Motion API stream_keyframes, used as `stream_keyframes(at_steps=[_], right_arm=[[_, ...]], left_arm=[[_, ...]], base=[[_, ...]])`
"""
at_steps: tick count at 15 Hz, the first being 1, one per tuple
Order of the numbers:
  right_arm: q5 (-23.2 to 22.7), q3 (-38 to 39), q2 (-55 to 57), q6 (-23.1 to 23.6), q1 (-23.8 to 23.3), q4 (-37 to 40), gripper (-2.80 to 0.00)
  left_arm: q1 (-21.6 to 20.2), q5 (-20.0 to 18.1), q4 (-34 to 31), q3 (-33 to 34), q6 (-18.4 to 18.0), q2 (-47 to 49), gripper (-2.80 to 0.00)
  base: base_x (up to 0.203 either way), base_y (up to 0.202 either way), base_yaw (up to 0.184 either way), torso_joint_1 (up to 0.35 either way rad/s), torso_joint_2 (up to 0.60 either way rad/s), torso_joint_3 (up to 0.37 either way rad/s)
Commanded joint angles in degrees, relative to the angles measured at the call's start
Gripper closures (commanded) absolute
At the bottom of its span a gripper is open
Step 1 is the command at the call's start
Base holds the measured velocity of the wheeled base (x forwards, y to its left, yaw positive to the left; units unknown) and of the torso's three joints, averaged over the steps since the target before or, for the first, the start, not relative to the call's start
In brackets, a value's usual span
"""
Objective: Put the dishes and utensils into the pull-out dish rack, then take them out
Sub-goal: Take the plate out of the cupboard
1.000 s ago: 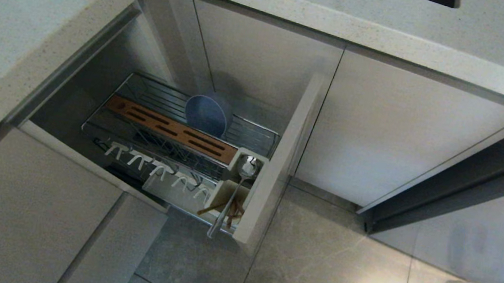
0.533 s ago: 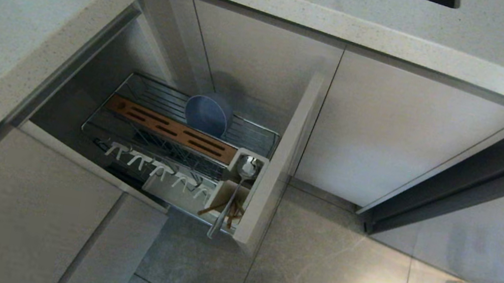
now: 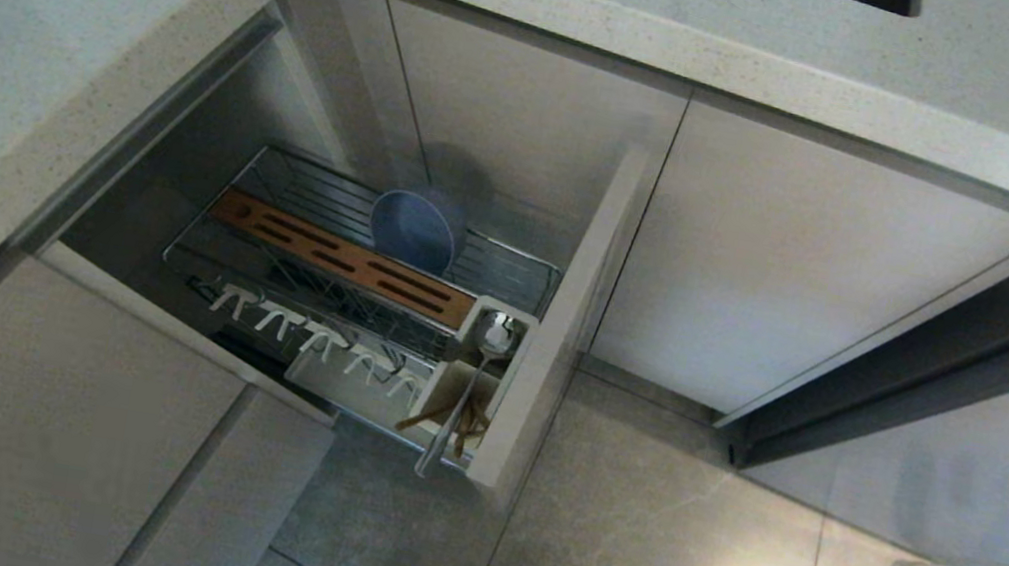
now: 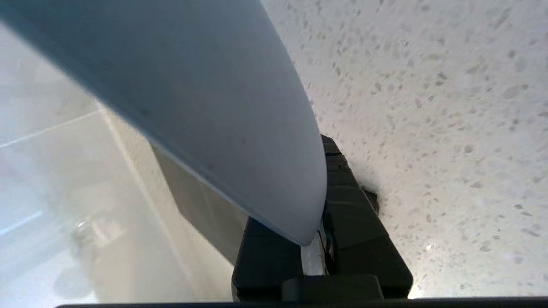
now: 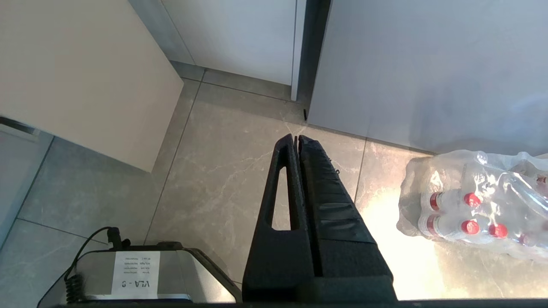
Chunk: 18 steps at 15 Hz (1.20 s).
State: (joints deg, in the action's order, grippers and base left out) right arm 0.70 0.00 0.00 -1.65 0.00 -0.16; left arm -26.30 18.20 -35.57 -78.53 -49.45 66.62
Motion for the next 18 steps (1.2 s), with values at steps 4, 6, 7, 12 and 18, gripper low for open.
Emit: stream_keyframes(at_steps=[4, 6, 7, 12, 18], right_arm=[[0.0, 0.0, 0.1, 0.0, 0.0, 0.0, 0.0], [0.0, 0.0, 0.1, 0.0, 0.0, 0.0, 0.0], [0.0, 0.0, 0.1, 0.0, 0.0, 0.0, 0.0], [0.0, 0.0, 0.1, 0.0, 0.0, 0.0, 0.0], [0.0, 0.0, 0.1, 0.0, 0.0, 0.0, 0.0]], left_arm=[[0.0, 4.2, -0.5, 0.8, -1.1, 0.0, 0.0], [0.1, 7.3, -0.4, 2.2, -1.6, 0.3, 0.0], [0.1, 8.4, -0.5, 2.7, -1.7, 0.4, 0.0], [0.1, 11.7, -0.4, 5.2, -1.9, 1.2, 0.0], [1.0, 11.2, 0.1, 6.7, -1.9, 3.7, 0.0]], base=[[0.0, 0.0, 0.0, 0.0, 0.0, 0.0], [0.0, 0.0, 0.0, 0.0, 0.0, 0.0], [0.0, 0.0, 0.0, 0.0, 0.0, 0.0], [0.0, 0.0, 0.0, 0.0, 0.0, 0.0], [0.0, 0.0, 0.0, 0.0, 0.0, 0.0]])
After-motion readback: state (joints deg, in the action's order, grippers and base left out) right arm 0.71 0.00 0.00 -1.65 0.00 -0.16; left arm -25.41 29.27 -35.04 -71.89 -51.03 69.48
